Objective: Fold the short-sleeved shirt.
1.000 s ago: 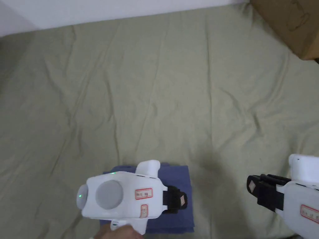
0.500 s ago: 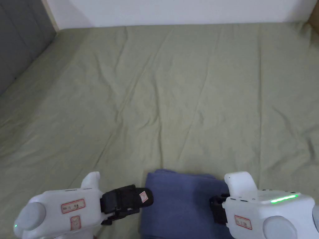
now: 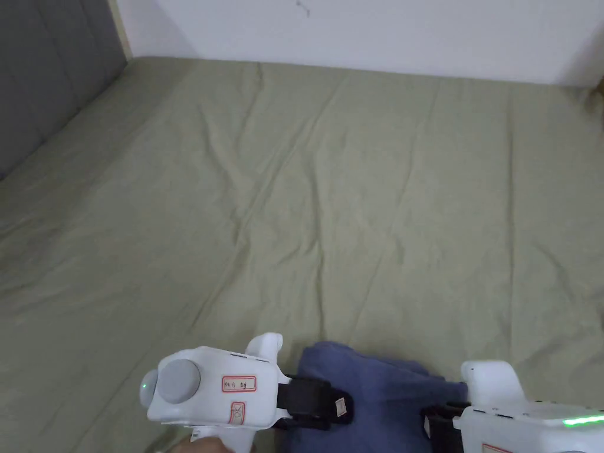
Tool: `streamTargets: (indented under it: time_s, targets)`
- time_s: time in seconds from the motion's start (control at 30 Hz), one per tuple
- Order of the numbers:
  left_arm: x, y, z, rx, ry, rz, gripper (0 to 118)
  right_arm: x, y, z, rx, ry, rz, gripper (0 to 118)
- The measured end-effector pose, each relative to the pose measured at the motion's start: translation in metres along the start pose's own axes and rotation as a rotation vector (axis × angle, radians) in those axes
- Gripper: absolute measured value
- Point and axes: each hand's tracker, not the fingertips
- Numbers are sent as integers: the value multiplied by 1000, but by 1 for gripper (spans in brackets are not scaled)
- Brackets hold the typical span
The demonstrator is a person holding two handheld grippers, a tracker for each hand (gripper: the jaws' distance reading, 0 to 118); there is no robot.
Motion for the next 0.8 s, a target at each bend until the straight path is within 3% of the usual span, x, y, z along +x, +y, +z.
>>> streamTargets:
  time_s: [0.2,0.27,0.43,0.53,0.63,0.67,0.7,0.73,0.8]
  targets:
    - [-2,33,71,103,151,-92,36,-3,3,18,33,-5,-5,3]
    - [-8,51,111,113,281,-135,36,-3,3,23,46,-8,-5,3]
    - [-40,104,208,92,767,-201,36,3,1,25,63,-16,-52,3]
    - [-75,130,248,31,1036,-181,36,8,0,23,55,-37,-65,3]
    - [-102,134,280,40,1196,-205,37,16,-1,21,46,-52,-78,3]
    - [-107,133,286,40,1266,-204,46,18,-2,20,44,-57,-83,3]
    - [-106,131,290,28,1351,-194,67,21,-2,20,40,-64,-91,3]
    - [-105,129,295,60,1393,-177,81,21,-2,20,41,-65,-97,3]
    - [-98,122,300,154,1425,-157,99,19,-1,19,40,-67,-115,3]
